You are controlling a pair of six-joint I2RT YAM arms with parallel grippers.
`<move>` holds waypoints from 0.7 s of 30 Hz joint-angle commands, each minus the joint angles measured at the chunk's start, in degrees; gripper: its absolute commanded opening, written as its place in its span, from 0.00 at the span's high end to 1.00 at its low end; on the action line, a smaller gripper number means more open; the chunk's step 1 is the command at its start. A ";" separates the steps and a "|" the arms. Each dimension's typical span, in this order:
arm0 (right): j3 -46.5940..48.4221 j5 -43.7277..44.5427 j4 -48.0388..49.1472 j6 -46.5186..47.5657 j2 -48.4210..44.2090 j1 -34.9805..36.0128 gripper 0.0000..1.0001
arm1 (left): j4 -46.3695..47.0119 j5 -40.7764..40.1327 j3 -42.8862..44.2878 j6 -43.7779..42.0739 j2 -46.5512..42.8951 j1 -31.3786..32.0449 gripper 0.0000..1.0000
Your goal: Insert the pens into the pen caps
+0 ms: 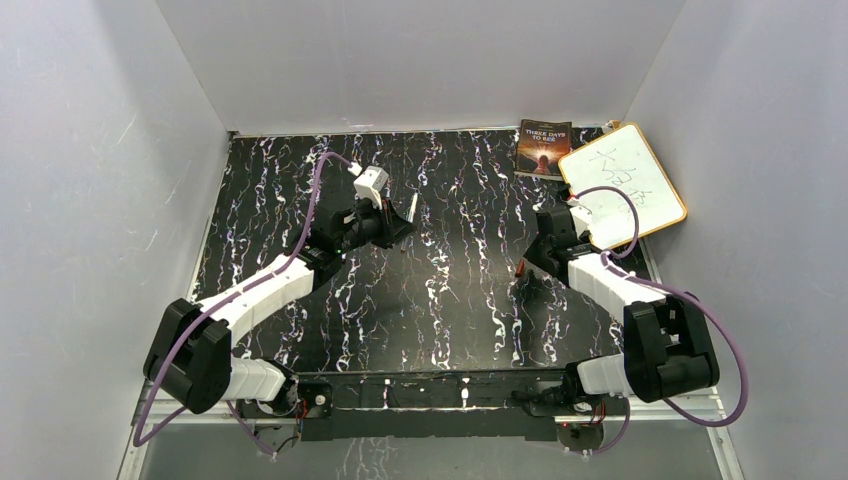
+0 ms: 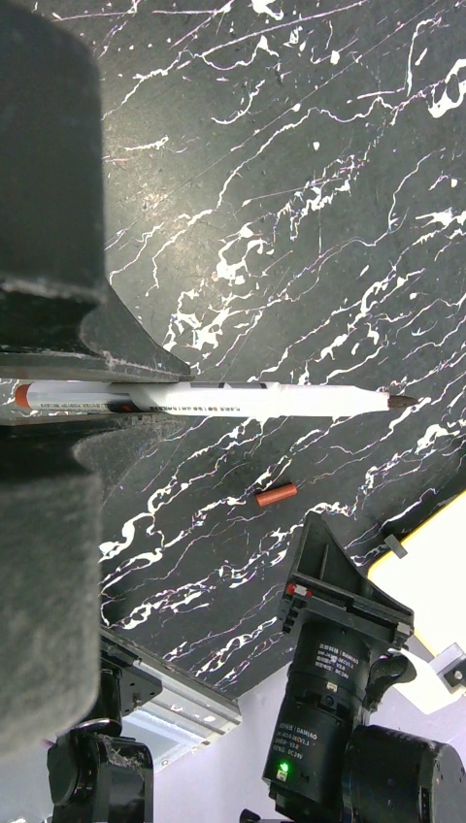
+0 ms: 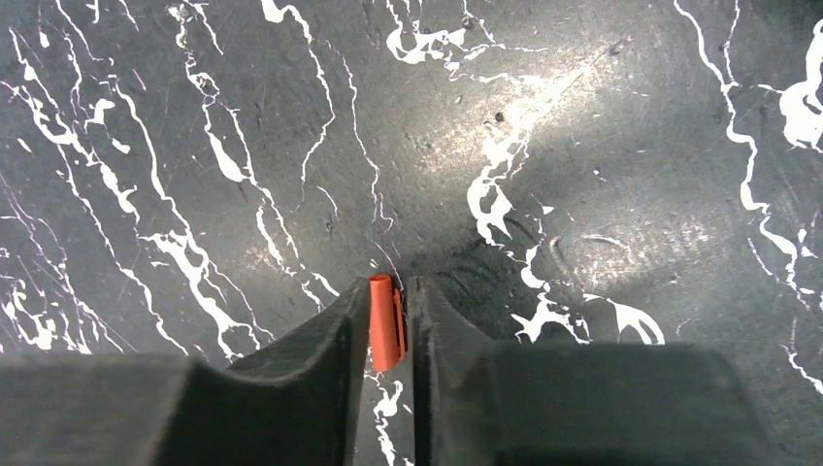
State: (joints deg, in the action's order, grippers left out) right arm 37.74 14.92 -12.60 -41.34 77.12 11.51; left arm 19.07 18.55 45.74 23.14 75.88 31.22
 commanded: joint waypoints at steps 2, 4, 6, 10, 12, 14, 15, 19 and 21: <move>2.16 -0.85 -1.14 1.45 -1.19 -0.28 0.77 | 0.37 0.40 -0.14 -0.41 -2.74 -0.39 1.00; 1.21 -1.44 -0.44 1.11 -1.26 -0.26 0.75 | 0.26 0.35 -0.29 -0.46 -2.90 -0.45 1.00; 0.15 -2.44 0.92 1.26 -0.96 -0.26 0.66 | 0.32 0.35 -0.49 -0.46 -3.00 -0.44 1.00; 0.26 -5.34 2.23 2.10 1.39 -0.22 0.54 | 0.35 0.35 -0.79 -0.50 -3.12 -0.47 1.00; 0.62 -6.33 2.52 2.68 2.64 0.10 0.57 | 0.27 0.20 -0.76 -0.55 -3.02 -0.46 1.00; 1.05 -6.68 2.67 3.48 3.89 0.70 0.58 | 0.34 0.18 -0.89 -0.55 -2.98 -0.50 1.00; 1.29 -6.84 2.67 3.94 4.63 1.04 0.59 | 0.35 0.18 -0.82 -0.55 -2.90 -0.53 1.00; 2.39 -6.72 1.90 4.47 7.50 2.38 0.67 | 0.11 0.02 -0.96 -0.62 -3.18 -0.55 1.00; 2.51 -6.56 2.28 4.71 8.49 3.00 0.74 | 0.10 -0.12 -1.18 -0.69 -3.40 -0.59 1.00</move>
State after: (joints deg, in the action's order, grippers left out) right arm 38.59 8.62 -11.66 -37.93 83.24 13.08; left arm 18.98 18.50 44.95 23.14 75.16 31.07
